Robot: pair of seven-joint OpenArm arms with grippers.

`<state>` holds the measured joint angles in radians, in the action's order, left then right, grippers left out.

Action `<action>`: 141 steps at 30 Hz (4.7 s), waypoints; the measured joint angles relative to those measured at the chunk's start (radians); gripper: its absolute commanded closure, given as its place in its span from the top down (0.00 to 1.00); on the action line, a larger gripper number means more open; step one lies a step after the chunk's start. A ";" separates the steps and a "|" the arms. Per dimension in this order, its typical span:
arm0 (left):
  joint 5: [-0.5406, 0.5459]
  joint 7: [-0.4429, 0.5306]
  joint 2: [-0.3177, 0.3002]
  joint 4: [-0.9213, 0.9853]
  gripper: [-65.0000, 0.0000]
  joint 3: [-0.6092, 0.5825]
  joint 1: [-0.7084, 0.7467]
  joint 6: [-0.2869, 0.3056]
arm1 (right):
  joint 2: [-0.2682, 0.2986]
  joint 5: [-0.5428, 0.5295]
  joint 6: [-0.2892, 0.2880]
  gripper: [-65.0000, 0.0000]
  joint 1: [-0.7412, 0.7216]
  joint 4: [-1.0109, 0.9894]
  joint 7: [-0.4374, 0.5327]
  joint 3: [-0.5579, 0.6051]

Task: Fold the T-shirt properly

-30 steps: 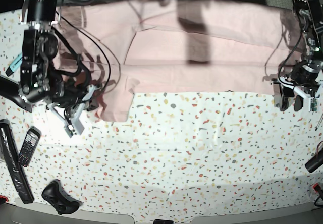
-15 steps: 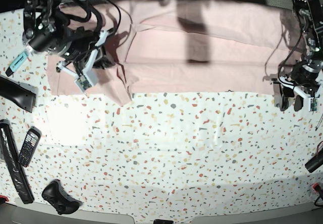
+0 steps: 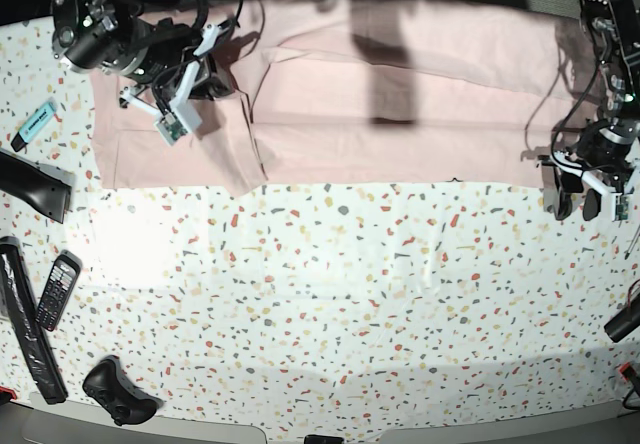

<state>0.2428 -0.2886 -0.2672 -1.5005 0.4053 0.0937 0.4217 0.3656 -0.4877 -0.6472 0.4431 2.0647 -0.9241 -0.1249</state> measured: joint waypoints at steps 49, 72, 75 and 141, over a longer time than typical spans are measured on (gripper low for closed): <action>0.393 -0.217 -0.141 0.329 0.42 0.268 0.113 0.214 | 0.002 -0.185 -0.020 0.39 -0.092 0.000 -0.046 -0.068; 0.618 -0.164 0.011 0.336 0.41 0.274 0.124 0.263 | 0.002 -0.184 -0.020 0.39 -0.092 0.000 -0.046 -0.068; 0.618 -0.164 0.030 0.337 0.39 0.274 0.108 0.263 | 0.002 -0.185 -0.020 0.39 -0.092 0.000 -0.046 -0.068; 0.805 -0.446 0.318 -0.099 0.46 -0.135 0.177 0.263 | 0.003 -0.185 -0.020 0.39 -0.121 0.000 -0.019 -0.081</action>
<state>1.0473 -0.7349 0.0509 -1.5997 0.2699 0.2707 0.6846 0.3683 -0.6724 -0.6670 0.3225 2.0647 -0.9428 -0.2062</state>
